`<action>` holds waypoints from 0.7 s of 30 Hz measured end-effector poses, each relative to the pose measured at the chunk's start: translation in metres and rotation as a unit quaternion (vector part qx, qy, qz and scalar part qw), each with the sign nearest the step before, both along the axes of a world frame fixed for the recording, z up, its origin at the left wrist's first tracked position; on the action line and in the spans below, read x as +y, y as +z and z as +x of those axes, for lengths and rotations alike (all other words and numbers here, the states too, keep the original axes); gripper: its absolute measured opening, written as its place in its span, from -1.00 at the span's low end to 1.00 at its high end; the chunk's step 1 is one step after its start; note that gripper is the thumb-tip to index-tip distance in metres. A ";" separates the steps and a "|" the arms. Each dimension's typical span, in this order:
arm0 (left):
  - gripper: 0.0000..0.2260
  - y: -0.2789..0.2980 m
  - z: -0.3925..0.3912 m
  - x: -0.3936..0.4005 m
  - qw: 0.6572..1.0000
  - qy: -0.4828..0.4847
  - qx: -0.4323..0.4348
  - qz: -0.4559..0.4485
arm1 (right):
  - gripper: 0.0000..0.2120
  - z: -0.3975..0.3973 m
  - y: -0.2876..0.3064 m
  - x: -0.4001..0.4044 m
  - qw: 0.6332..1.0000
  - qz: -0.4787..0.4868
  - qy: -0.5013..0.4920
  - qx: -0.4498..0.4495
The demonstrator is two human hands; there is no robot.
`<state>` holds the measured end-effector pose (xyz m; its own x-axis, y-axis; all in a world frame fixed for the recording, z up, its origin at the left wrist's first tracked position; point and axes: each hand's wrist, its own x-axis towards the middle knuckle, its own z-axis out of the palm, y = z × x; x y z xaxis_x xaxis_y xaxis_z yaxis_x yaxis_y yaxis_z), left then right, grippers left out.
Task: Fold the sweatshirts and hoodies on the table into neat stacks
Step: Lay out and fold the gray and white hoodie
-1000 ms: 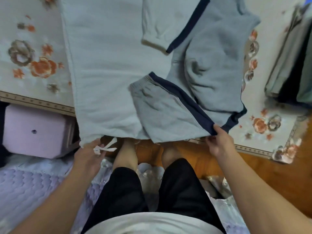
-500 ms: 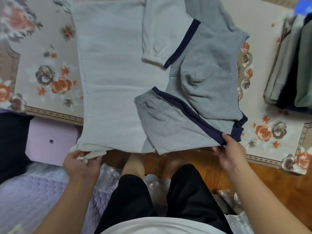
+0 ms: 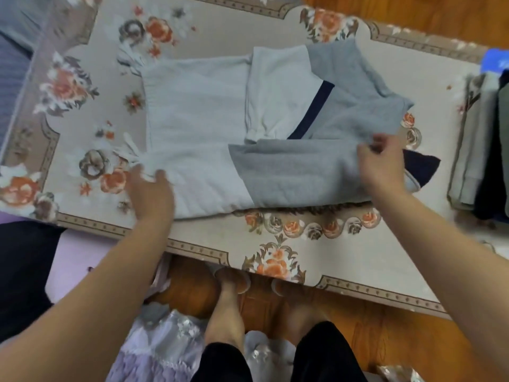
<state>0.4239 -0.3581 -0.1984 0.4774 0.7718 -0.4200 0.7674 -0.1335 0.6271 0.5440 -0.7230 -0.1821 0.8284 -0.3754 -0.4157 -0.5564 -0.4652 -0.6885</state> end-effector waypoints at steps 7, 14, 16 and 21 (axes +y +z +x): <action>-0.44 -0.069 -0.012 -0.046 0.824 -0.496 0.225 0.155 | -0.43 -0.027 -0.062 -0.028 0.837 -0.376 0.396 -0.026; -0.40 -0.080 -0.056 -0.045 0.832 -0.450 0.298 0.125 | -0.36 -0.001 -0.093 -0.061 0.837 -0.343 0.421 0.070; -0.35 -0.071 -0.053 -0.046 0.824 -0.461 0.309 0.116 | -0.39 -0.003 -0.086 -0.050 0.851 -0.353 0.386 0.042; -0.48 -0.041 -0.045 -0.027 0.859 -0.434 0.197 0.187 | -0.45 -0.014 -0.058 0.022 0.845 -0.311 0.430 -0.070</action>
<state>0.3786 -0.3849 -0.2397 0.8188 0.3126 -0.4814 0.4196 -0.8983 0.1302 0.5296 -0.7009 -0.2400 0.9304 0.2815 -0.2346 0.2390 -0.9515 -0.1939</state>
